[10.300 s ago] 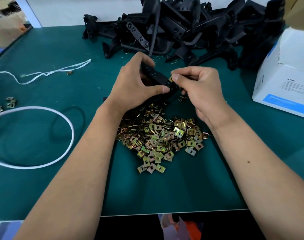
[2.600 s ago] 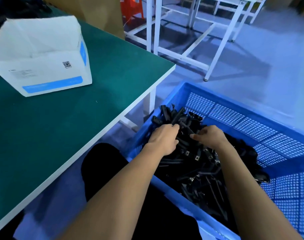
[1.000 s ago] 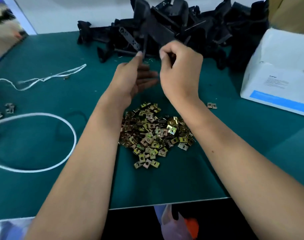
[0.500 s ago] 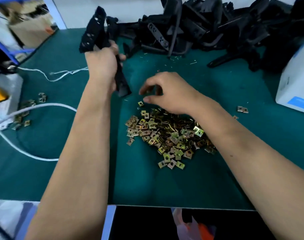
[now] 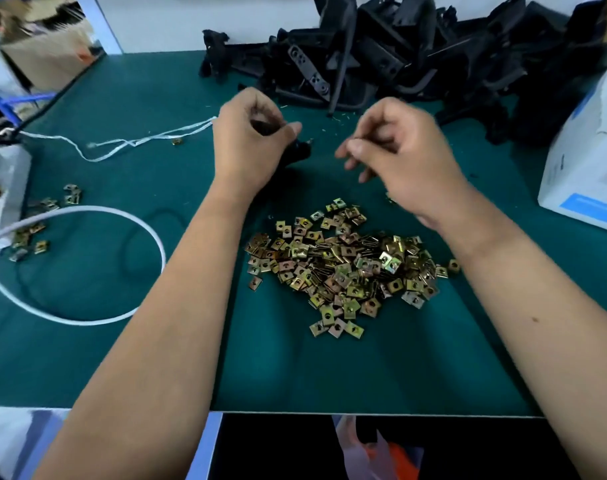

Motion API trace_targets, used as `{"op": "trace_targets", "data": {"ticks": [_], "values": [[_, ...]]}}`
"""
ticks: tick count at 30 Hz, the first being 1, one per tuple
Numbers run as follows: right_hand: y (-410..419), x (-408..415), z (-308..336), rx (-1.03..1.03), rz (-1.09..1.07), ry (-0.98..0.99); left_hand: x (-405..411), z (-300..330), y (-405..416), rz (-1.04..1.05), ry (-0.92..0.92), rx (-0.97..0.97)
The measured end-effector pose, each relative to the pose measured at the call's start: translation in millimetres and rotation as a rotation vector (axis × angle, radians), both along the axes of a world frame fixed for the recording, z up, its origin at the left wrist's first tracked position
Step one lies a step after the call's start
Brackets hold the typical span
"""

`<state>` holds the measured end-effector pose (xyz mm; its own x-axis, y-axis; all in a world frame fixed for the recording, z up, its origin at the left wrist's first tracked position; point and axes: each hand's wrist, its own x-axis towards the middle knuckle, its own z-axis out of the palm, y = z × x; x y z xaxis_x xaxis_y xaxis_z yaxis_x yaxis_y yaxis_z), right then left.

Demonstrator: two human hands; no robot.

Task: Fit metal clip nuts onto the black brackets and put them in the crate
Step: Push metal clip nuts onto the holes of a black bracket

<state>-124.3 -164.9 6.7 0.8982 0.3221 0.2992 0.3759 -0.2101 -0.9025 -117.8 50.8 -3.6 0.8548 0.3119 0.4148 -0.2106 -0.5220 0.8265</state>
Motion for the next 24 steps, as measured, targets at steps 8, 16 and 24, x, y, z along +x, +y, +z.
{"op": "trace_targets", "data": {"ticks": [8,16,24], "values": [[-25.4,2.6,-19.2,0.14,-0.133,0.084,-2.2,-11.3,-42.0,-0.121,-0.123,0.08],[-3.0,-5.3,-23.3,0.233,-0.084,0.168,-2.7,-12.3,-44.1,-0.128,-0.254,0.097],[11.5,-7.8,-27.7,0.308,-0.141,0.163,2.7,-21.5,-51.9,-0.147,-0.191,0.11]]}}
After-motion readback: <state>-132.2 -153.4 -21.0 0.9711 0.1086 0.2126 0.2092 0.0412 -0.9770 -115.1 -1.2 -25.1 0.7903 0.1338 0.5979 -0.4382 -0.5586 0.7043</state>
